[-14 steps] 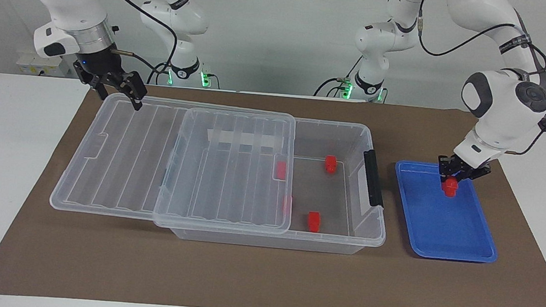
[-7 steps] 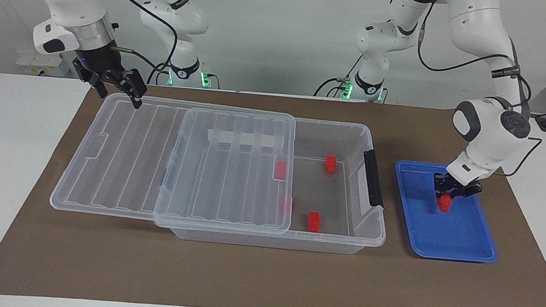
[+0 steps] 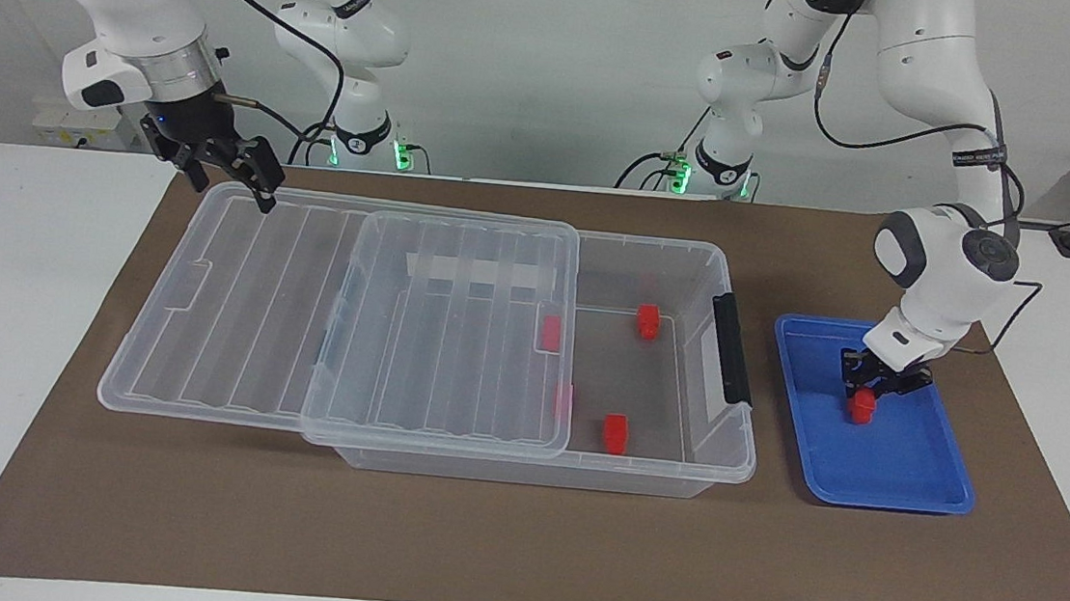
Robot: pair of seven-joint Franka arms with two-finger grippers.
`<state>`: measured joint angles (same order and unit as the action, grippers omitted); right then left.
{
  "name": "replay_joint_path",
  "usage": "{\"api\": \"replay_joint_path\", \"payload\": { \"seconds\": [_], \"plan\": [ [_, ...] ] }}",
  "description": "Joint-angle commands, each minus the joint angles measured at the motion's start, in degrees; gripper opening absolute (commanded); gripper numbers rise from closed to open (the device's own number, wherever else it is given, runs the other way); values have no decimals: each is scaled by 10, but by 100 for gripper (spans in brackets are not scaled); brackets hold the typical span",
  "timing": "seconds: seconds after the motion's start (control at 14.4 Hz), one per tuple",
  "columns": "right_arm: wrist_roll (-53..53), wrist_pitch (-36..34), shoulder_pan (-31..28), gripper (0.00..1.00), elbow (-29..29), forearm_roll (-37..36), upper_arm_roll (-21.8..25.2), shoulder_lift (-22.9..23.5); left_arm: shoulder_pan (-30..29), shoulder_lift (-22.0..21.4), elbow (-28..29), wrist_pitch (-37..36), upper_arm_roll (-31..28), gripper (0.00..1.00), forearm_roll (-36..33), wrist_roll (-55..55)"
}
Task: Place red block in blue tray from box
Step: 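Carry the red block with the left gripper over the blue tray, then release the red block into the tray and withdraw the left gripper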
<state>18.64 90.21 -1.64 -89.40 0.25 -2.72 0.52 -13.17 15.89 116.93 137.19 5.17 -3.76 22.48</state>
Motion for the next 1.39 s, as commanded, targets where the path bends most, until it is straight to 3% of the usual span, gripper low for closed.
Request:
{"api": "replay_joint_path", "payload": {
  "seconds": [0.0,0.07,0.14,0.21,0.28,0.35,0.42,0.56,0.83,1.04,1.32],
  "plan": [
    [3,-5,6,100,-4,5,6,-3,-5,-3,14,19,0,0,5,11],
    [3,-5,6,100,-7,5,6,-3,-5,-3,14,18,-1,11,5,10],
    [3,-5,6,100,-8,5,6,-3,-5,-3,11,15,-1,51,5,10],
    [3,2,3,100,-11,5,6,-3,-5,-4,8,6,-1,64,5,10],
    [2,9,0,82,-13,5,6,-3,-5,-10,2,-11,0,71,5,9],
    [-6,13,-2,32,-15,5,6,-3,-3,-19,-12,-41,0,76,5,6],
    [-7,17,-6,0,-24,5,6,-5,1,-31,-36,-87,1,83,6,3],
    [-11,58,-32,0,-60,5,6,-12,7,-54,-99,-197,3,100,12,-9],
    [-28,138,-69,0,-120,4,7,-19,17,-101,-200,-363,14,100,18,-68],
    [-99,193,-121,0,-168,4,7,-18,17,-169,-196,-410,15,100,18,-67],
    [-146,246,-165,0,-197,4,7,-5,24,-184,-188,-417,16,100,18,-66]
  ]
}}
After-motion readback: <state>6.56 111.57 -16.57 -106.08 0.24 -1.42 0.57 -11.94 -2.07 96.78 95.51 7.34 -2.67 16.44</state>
